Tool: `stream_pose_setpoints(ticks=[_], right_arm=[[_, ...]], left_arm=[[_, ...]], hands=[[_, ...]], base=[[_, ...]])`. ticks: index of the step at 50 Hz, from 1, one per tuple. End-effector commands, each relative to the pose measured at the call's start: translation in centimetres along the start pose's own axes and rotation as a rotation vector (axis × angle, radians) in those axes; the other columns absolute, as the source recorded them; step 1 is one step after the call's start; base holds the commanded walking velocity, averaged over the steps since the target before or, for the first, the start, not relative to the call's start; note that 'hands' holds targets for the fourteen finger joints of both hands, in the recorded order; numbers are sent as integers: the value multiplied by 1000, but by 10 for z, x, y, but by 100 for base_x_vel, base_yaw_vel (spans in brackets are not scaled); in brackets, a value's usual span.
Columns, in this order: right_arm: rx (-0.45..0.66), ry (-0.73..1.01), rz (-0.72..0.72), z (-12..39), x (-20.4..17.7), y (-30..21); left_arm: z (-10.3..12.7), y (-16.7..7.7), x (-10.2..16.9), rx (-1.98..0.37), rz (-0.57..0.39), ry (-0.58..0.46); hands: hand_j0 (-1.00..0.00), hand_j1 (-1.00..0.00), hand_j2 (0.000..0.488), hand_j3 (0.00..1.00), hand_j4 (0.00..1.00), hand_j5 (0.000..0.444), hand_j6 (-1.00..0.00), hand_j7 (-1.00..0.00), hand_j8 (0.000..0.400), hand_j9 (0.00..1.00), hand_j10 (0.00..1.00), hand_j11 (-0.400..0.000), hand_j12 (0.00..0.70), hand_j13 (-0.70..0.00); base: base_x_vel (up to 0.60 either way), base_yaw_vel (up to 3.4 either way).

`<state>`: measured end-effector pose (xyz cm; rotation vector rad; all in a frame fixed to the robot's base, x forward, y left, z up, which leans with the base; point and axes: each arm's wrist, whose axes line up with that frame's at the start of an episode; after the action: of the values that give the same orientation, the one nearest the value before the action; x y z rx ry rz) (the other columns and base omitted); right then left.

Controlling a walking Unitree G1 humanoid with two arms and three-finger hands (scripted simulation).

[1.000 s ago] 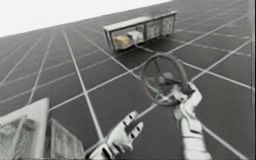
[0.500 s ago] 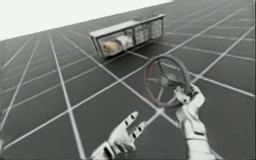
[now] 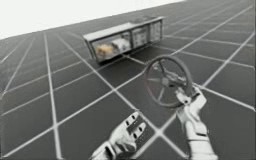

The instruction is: Pick up and drop off the object

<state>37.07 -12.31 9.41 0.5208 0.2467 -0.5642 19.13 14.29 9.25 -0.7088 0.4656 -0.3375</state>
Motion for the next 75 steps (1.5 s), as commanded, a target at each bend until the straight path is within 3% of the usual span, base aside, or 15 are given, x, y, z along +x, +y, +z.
stream_pose_setpoints(ticks=[1,75], right_arm=[[3,-27,24,6,-4,8],[3,-27,24,6,-4,8]], left_arm=[[-1,3,-2,-14,-4,-9],[-1,3,-2,-14,-4,-9]], hands=[[0,0,0,1000,1000,0,0,0,0,1000,1000,-400,0,-700],[0,0,0,1000,1000,0,0,0,0,1000,1000,-400,0,-700]], base=[[58,-4],[59,-3]])
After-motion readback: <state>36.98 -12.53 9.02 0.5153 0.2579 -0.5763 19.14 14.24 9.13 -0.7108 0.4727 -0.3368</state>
